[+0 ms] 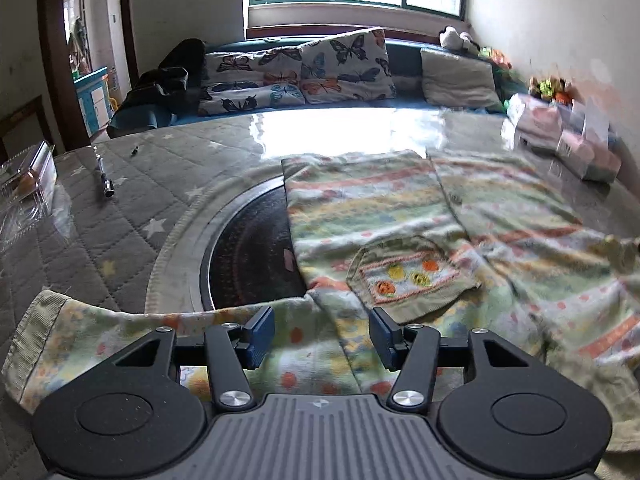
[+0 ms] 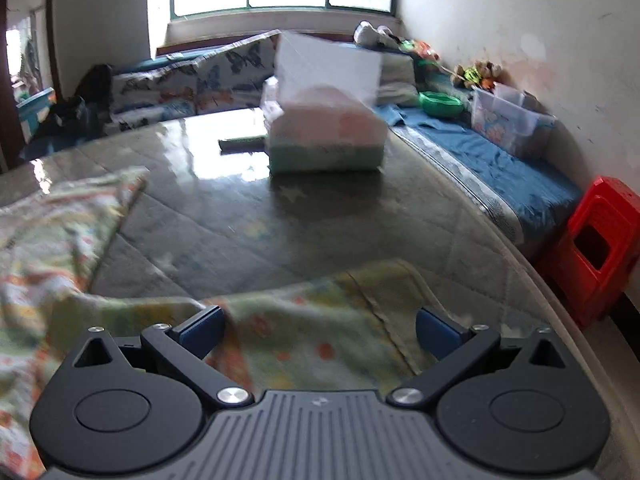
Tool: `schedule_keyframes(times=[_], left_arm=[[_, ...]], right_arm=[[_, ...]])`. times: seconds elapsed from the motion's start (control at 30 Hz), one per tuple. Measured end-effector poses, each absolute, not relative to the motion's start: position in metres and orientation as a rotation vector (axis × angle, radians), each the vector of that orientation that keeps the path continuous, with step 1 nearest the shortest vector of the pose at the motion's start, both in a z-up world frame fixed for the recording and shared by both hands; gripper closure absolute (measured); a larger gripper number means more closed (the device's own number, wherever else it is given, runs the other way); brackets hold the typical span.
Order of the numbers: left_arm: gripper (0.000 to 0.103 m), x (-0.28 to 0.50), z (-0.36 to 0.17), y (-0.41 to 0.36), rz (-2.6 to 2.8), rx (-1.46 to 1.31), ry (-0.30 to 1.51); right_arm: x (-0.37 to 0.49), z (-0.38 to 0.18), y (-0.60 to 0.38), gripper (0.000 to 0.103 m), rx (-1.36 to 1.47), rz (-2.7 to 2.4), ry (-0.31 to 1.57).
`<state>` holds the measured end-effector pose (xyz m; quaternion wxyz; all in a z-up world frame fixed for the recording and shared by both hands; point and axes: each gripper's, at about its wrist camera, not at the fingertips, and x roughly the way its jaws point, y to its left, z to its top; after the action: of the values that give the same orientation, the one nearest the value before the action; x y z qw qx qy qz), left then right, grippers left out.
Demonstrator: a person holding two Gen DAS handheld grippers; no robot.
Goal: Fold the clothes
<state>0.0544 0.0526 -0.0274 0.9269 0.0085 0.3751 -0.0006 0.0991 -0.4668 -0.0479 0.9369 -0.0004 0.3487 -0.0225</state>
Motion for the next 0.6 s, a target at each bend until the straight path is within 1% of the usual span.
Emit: schedule_keyframes(times=[0.13,0.4,0.53,0.6], left_arm=[[0.042,0.054,-0.034,0.051,0.006,0.057,0.768],[0.042,0.039,-0.022,0.045,-0.017,0.059,0.746],[0.038,0.030,-0.017,0.029,-0.077,0.072,0.735],[0.038,0.025,-0.017,0.020,-0.106,0.091,0.734]], right_arm=[[0.089,-0.045,-0.468,0.000,-0.009,-0.036,0.716],[0.065,-0.041,-0.455,0.000,-0.033,0.039,0.721],[0.053,-0.043,-0.440,0.000,-0.032,0.101,0.740],[0.048,-0.046,-0.431,0.000,-0.049,0.126,0.746]])
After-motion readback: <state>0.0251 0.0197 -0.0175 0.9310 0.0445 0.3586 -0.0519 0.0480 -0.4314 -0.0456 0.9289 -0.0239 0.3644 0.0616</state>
